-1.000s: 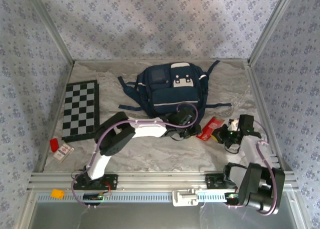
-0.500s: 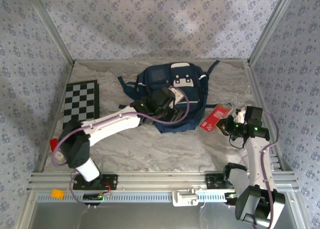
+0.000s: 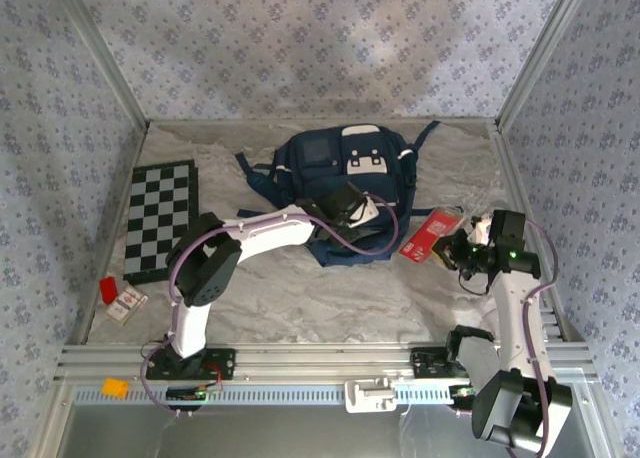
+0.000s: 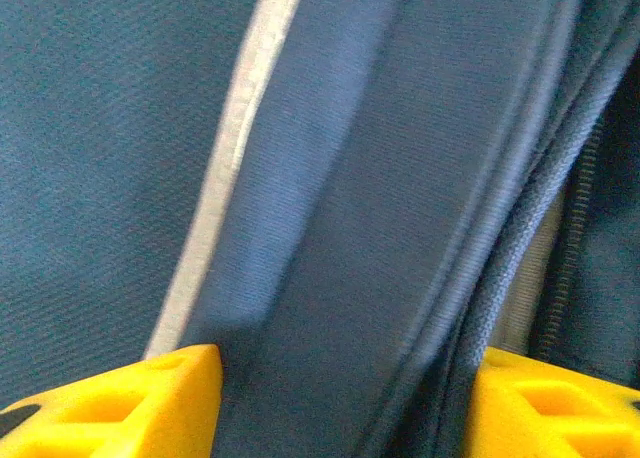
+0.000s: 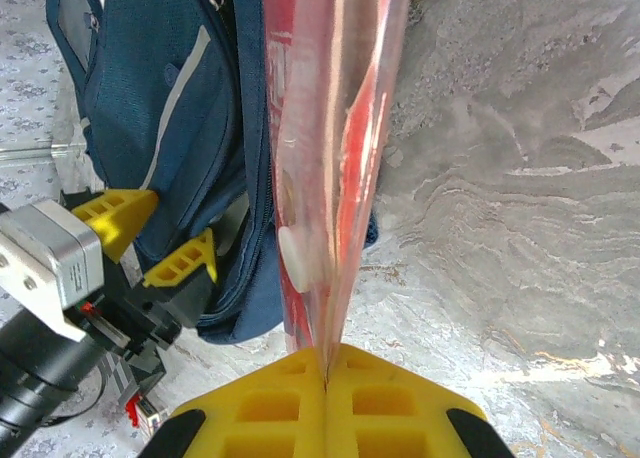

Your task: Pack the student bag

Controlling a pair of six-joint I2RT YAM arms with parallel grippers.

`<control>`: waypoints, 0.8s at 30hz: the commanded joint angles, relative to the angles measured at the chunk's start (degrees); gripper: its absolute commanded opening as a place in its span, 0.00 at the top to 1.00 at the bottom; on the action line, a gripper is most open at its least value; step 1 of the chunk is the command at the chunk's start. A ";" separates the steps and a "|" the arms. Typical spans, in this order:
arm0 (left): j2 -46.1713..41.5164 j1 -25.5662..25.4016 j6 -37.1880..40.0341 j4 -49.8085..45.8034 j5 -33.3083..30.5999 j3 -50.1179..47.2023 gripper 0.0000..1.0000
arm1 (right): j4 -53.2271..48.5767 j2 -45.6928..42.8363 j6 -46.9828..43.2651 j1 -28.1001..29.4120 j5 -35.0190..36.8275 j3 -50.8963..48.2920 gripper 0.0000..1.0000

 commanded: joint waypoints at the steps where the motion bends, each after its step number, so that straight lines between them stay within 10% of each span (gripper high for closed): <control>1: 0.97 1.56 0.88 0.88 0.86 3.60 0.46 | -1.44 0.17 0.16 0.37 -0.98 2.30 1.00; 15: 4.87 4.22 -0.78 -6.53 8.69 13.66 1.00 | -1.83 1.53 -0.83 0.56 -1.43 4.06 1.00; 24: 1.78 4.40 -16.62 -13.65 5.42 22.86 1.00 | 2.45 3.55 2.71 3.67 -7.60 5.89 1.00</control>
